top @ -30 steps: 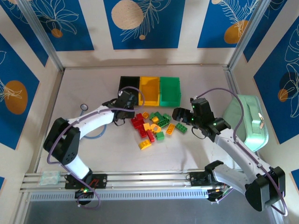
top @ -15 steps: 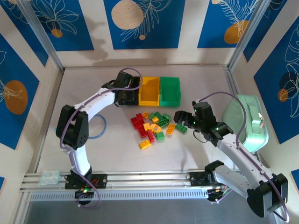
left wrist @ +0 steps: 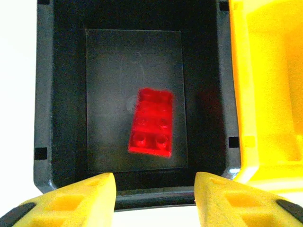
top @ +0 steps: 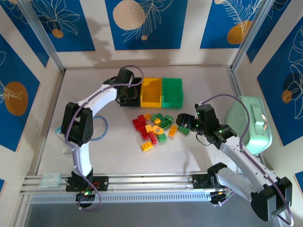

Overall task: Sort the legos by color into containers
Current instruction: Place the lego in the container, then pick up the lego from the bottom-center of the table.

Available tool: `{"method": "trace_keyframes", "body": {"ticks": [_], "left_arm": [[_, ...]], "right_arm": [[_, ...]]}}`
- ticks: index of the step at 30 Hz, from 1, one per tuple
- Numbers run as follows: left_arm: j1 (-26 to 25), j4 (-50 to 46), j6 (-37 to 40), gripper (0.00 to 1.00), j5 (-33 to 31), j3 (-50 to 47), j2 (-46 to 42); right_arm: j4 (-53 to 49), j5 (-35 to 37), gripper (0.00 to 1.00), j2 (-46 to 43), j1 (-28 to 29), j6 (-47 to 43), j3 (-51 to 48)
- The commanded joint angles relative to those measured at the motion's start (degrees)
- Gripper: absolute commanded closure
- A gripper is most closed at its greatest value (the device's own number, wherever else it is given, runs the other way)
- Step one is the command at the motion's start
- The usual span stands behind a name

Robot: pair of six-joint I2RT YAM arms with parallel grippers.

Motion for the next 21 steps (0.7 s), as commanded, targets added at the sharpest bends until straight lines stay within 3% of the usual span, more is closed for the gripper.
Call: {"method": "trace_keyframes", "body": {"ticks": [1, 10, 21], "left_arm": [[0.3, -1.0, 1.0, 0.45, 0.1, -0.5, -3.3], [0.1, 3.9, -0.6, 0.42, 1.3, -9.5, -12.6], [-0.3, 9.7, -5.1, 0.42, 2.5, -28.4, -24.8]], "right_arm": [[-1.0, 0.0, 0.10, -0.6, 1.5, -0.3, -0.2], [-2.3, 4.2, 0.10, 4.0, 7.1, -3.2, 3.3], [-4.0, 10.3, 0.15, 19.6, 19.6, -8.7, 12.8]]}}
